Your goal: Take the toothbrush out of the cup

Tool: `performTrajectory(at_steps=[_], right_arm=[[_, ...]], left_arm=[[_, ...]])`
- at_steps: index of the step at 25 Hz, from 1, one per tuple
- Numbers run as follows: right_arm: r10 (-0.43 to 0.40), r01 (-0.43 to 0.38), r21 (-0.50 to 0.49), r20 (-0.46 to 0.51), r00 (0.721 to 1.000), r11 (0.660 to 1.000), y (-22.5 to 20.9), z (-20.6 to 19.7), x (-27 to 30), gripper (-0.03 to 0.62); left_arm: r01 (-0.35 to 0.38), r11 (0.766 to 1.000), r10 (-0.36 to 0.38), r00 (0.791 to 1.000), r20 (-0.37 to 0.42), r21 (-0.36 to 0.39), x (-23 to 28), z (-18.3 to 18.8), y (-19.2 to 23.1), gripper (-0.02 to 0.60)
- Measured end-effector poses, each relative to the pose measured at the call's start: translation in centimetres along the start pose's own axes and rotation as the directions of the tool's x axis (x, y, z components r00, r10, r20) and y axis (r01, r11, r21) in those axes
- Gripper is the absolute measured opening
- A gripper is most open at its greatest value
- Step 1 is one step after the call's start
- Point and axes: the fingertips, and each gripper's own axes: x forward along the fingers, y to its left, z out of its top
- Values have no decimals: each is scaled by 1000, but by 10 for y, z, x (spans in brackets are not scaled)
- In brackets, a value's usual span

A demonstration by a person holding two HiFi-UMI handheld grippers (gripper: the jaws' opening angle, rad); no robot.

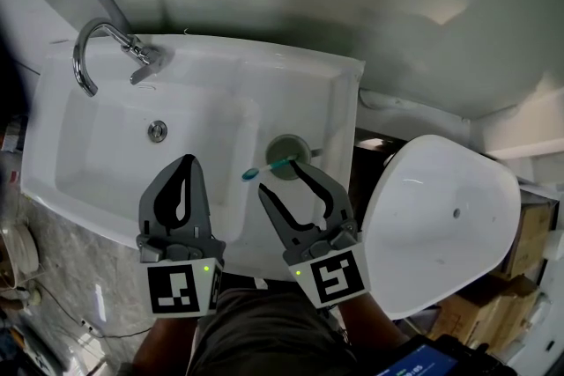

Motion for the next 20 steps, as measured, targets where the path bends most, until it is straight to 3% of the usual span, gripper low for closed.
performTrajectory(at_steps=[6, 20], right_arm=[[0, -2, -86, -28, 1000, 996, 6, -8, 6, 193], [-1, -15, -145, -111, 994, 989, 11, -25, 29, 193]], left_arm=[[-8, 1000, 8, 1000, -12, -9, 2, -8, 4, 14], [-11, 999, 10, 1000, -30, -34, 12, -23, 22, 14]])
